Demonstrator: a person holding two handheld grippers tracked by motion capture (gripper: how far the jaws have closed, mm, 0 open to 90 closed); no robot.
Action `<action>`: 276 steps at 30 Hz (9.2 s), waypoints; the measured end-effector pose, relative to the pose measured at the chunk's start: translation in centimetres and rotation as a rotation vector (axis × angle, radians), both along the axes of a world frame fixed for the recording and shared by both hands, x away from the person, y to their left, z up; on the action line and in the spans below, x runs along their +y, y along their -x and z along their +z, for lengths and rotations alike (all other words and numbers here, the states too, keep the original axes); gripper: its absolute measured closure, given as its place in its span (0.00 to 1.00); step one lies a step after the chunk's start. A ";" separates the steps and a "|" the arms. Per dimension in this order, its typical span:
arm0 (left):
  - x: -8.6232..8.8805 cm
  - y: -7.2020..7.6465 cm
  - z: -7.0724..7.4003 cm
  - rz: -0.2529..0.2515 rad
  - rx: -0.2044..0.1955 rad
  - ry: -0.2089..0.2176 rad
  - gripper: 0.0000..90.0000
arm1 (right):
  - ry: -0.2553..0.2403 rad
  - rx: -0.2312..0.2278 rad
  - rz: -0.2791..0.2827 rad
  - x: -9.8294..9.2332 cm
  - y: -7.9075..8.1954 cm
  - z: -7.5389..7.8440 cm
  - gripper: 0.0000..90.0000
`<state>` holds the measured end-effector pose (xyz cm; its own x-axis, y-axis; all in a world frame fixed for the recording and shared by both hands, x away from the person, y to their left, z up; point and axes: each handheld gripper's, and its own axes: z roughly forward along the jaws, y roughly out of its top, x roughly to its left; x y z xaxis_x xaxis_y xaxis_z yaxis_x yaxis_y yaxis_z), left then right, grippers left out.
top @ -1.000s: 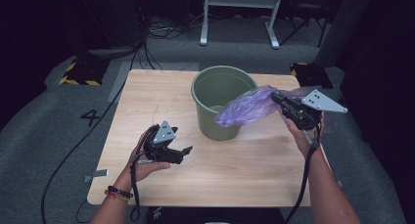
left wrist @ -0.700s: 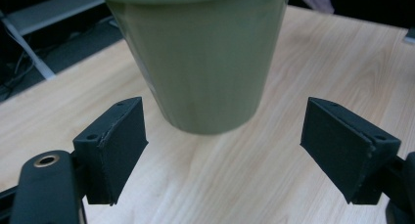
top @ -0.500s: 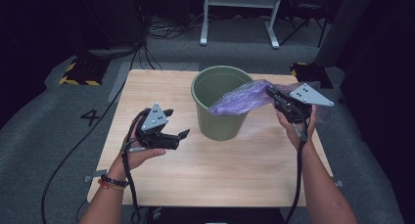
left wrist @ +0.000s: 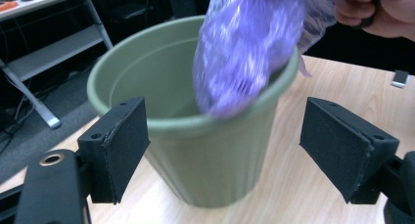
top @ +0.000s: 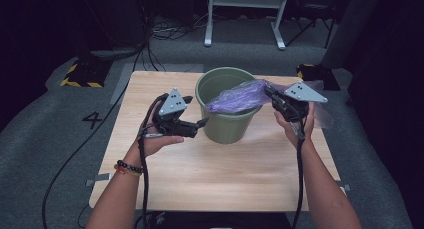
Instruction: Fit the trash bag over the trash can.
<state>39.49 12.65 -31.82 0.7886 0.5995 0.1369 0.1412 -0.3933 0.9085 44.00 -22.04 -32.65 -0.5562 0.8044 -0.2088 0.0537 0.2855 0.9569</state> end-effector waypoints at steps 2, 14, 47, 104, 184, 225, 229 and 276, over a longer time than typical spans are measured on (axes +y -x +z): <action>-0.7 -0.3 0.5 -0.015 -0.005 -0.007 0.20 | 0.006 0.003 0.003 0.3 -0.1 0.0 0.98; -5.1 -2.9 1.1 -0.026 -0.023 -0.100 0.35 | -0.012 0.020 0.022 0.5 -0.1 0.0 0.97; -9.9 -4.4 0.2 -0.097 0.002 -0.130 0.47 | 0.013 0.036 0.178 2.1 1.8 -1.4 0.92; -5.7 -7.4 -1.5 0.038 0.063 -0.116 0.97 | 0.053 0.127 0.072 -6.0 3.9 -7.7 0.83; -4.1 -2.5 -0.3 0.081 -0.103 -0.054 0.26 | 0.145 0.045 0.249 -0.8 5.0 -1.9 0.96; -2.9 -1.4 -1.7 0.022 -0.098 -0.135 1.00 | 0.109 0.032 0.334 -1.9 7.4 -0.1 0.44; -2.3 -1.2 -1.6 0.023 -0.100 -0.138 1.00 | 0.108 0.009 0.331 -2.6 7.8 0.4 0.41; -0.2 -0.5 -4.8 0.043 -0.058 -0.144 0.94 | 0.220 0.028 0.395 3.6 7.9 0.2 0.31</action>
<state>39.96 12.50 -36.61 0.7508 0.6032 0.2690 0.1093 -0.5152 0.8501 36.13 -18.43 -32.43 -0.8194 0.4677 -0.3314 -0.0749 0.4859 0.8708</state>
